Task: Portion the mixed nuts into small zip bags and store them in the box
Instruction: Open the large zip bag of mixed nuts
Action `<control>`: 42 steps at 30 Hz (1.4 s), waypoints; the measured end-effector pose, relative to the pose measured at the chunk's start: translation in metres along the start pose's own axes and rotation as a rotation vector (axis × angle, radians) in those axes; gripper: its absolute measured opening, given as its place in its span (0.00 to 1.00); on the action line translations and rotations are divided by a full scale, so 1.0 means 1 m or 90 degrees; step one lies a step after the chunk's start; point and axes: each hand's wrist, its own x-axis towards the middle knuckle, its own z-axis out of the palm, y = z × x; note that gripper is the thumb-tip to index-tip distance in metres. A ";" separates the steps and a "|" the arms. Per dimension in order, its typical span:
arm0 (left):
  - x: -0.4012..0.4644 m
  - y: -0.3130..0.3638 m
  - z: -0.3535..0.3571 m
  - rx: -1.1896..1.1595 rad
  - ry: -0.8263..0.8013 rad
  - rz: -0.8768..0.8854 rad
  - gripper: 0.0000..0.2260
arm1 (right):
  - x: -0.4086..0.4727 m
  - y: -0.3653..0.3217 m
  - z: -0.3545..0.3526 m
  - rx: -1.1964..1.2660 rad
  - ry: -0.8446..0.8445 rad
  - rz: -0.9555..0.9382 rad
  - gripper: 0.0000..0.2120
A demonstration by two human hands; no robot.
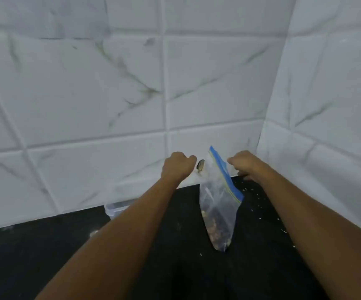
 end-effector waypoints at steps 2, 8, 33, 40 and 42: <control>0.003 0.003 0.021 -0.051 -0.043 -0.029 0.17 | -0.001 0.010 0.004 0.039 -0.027 0.032 0.19; 0.005 0.010 0.071 -0.201 -0.140 -0.132 0.21 | -0.001 0.023 0.017 0.082 -0.061 0.041 0.11; -0.100 -0.075 -0.066 -0.482 0.096 -0.131 0.09 | -0.095 -0.015 0.056 0.214 -0.152 -0.139 0.05; -0.149 -0.149 -0.076 -0.295 0.112 -0.132 0.07 | -0.137 0.004 0.113 0.099 -0.228 -0.141 0.06; -0.154 -0.162 -0.075 -0.246 0.091 -0.148 0.08 | -0.144 0.005 0.124 0.043 -0.251 -0.142 0.04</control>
